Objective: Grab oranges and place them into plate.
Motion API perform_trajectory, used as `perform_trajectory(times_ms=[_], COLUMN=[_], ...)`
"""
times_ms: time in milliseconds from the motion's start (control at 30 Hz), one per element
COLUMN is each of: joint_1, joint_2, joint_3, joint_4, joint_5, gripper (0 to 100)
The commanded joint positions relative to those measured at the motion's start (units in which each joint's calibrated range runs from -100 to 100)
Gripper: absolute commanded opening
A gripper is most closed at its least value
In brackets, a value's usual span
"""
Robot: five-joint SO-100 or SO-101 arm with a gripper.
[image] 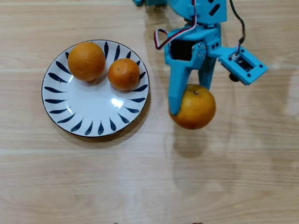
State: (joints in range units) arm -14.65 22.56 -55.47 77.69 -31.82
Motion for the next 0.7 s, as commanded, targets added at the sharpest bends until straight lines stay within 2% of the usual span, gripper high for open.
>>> perform_trajectory(times_ms=[0,233,667], joint_1=[4.2,12.2,26.6], joint_2=[-17.3,-29.3,-30.0], joint_3=[19.3,45.9,66.3], joint_4=[-6.3,-18.2,-29.3], joint_5=[0.6,4.1,8.4], gripper=[27,27,27])
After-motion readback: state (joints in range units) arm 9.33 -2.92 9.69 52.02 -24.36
